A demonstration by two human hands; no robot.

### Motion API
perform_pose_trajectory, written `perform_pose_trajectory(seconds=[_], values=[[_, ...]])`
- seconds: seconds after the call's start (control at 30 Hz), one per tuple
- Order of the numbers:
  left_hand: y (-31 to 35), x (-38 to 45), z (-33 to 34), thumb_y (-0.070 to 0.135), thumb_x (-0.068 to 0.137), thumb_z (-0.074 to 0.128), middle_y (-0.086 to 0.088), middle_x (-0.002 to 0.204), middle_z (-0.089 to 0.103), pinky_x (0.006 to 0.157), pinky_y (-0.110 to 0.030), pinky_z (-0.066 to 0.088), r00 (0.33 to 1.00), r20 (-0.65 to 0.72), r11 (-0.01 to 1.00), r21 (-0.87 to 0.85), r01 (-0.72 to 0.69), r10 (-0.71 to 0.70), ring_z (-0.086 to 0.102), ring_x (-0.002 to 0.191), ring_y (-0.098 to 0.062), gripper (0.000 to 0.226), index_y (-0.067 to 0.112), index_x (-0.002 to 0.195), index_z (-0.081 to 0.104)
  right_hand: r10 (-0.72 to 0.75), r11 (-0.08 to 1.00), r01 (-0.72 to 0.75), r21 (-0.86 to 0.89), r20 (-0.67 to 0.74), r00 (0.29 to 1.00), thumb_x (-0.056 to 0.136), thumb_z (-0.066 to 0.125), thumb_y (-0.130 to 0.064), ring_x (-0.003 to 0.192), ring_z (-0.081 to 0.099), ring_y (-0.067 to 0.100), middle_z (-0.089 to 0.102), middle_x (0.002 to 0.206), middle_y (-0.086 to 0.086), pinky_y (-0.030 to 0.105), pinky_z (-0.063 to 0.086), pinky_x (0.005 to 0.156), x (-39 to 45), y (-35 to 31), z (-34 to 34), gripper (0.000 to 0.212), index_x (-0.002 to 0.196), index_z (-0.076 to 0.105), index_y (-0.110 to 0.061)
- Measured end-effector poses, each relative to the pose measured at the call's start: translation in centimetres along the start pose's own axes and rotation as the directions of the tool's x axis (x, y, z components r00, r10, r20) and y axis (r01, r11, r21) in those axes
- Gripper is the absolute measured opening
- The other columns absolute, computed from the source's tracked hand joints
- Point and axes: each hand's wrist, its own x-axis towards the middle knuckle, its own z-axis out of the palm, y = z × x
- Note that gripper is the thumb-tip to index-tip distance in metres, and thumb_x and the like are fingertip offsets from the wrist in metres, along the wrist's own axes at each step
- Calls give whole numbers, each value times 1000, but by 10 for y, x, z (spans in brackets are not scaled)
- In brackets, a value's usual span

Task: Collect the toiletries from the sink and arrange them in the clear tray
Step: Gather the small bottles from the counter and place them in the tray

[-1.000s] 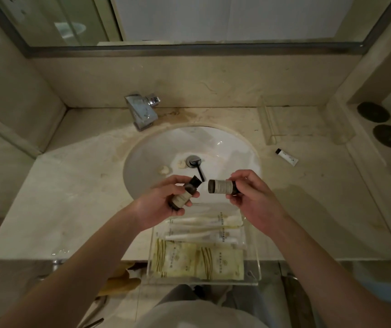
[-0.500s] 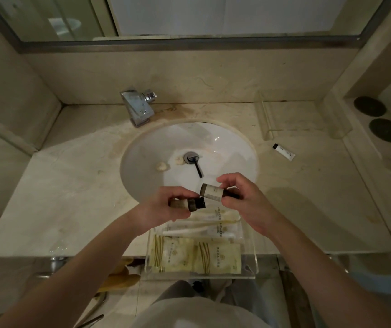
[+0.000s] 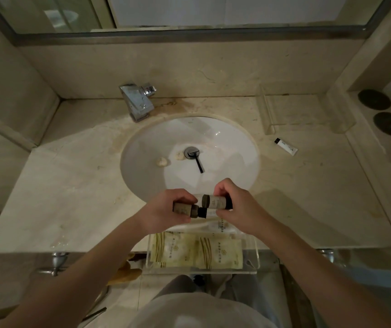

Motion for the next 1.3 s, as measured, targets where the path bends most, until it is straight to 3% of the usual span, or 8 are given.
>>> perform_pose_trajectory(seconds=[0.17,0.27,0.4,0.53,0.7,0.93,1.1,1.3], values=[[-13,-8,8,15,73,78,13,93,66,72,-11,44,996,-75,993,97,62,-55,60,85,-1,31,26,101,68,31,981,-29,-190,10,999,78,71,-19,83,53,10,56,92,-8,31,48,70,-2,12,10,31,102,52,-24],[-21,-11,12,15,73,77,13,94,64,75,-13,45,993,-76,989,111,98,-89,58,87,-3,30,26,99,68,16,964,-7,-265,32,999,78,70,-25,87,48,8,51,92,-14,25,40,69,-4,21,21,23,94,53,-27],[-31,-11,16,18,73,76,7,102,61,84,-23,49,995,-63,970,228,85,-73,57,92,-11,32,25,103,69,-32,898,61,-435,74,997,77,69,-35,95,44,11,40,96,-12,28,37,78,-4,30,36,29,103,58,-25],[-38,-15,19,24,75,75,7,105,61,88,-27,48,997,-30,950,304,77,-71,55,95,-12,31,28,105,67,-77,838,126,-531,113,991,78,68,-36,97,46,14,47,101,-6,29,36,83,-7,31,44,33,107,59,-23],[-39,-16,28,30,74,70,7,105,60,91,-28,41,1000,19,917,400,-5,-2,51,99,-13,28,28,101,66,-133,788,203,-581,162,978,74,70,-35,98,49,18,51,102,-3,30,35,82,-6,35,54,37,105,58,-20],[-46,-14,36,35,73,69,8,102,55,87,-26,35,997,-70,893,451,-7,43,46,98,-14,23,27,95,67,-177,772,206,-601,108,978,59,80,-39,83,53,18,51,90,-4,30,41,70,-5,44,59,45,91,54,-22],[-50,-15,37,37,73,68,9,98,57,85,-24,32,995,-67,880,474,-32,72,48,97,-14,22,26,91,68,-223,785,250,-566,118,968,71,59,-49,83,50,15,50,89,-5,28,42,73,-10,48,58,32,89,62,-23],[-53,-14,34,39,73,68,16,86,49,78,-21,26,989,-60,861,501,-87,135,49,92,-13,18,28,87,68,-259,802,233,-550,31,965,73,60,-40,78,50,16,51,84,-4,27,39,70,-5,52,63,22,82,62,-20]])
